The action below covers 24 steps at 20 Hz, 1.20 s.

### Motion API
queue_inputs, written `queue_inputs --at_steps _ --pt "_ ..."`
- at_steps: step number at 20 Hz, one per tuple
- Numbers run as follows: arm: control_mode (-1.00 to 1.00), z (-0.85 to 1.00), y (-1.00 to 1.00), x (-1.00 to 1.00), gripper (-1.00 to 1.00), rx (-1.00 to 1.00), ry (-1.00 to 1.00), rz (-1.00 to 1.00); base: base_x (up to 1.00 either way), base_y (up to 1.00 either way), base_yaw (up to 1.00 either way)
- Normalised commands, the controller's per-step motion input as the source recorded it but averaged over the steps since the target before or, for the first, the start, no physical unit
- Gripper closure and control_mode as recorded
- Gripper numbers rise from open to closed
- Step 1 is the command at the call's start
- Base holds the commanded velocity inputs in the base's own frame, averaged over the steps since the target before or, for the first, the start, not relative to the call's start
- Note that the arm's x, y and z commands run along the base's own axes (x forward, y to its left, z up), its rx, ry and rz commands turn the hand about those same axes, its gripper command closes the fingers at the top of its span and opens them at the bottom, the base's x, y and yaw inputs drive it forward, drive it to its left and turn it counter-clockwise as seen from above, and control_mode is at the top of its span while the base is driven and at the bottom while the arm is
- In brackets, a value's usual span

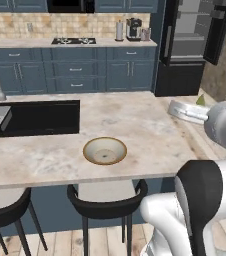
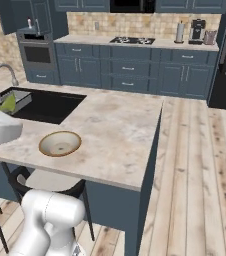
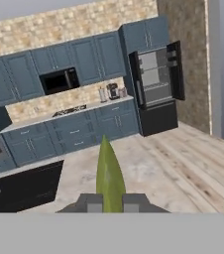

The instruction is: There is a bowl on the dining counter. Grab a lemon wedge from the fridge and place it in the bowl. Then get the liquor bottle and glass cup from the cabinet and place them next to the bowl.

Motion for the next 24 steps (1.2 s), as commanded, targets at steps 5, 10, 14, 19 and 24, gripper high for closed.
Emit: queue_inputs --at_steps 5,10,14,19,24 --pt "-1.00 -0.02 0.01 0.75 1.00 0.01 0.12 0.00 0.00 0.00 0.00" --pt "-1.00 -0.27 0.17 0.69 1.00 0.00 0.15 0.05 0.00 0.00 0.00" --pt "-1.00 -0.49 0.31 0.63 1.00 0.00 0.20 0.14 0.00 0.00 0.00" --pt "-1.00 -0.54 0.35 0.48 1.00 0.00 0.28 0.16 0.00 0.00 0.00" --pt "-1.00 -0.47 0.34 0.49 1.00 0.00 0.30 0.11 0.00 0.00 0.00"
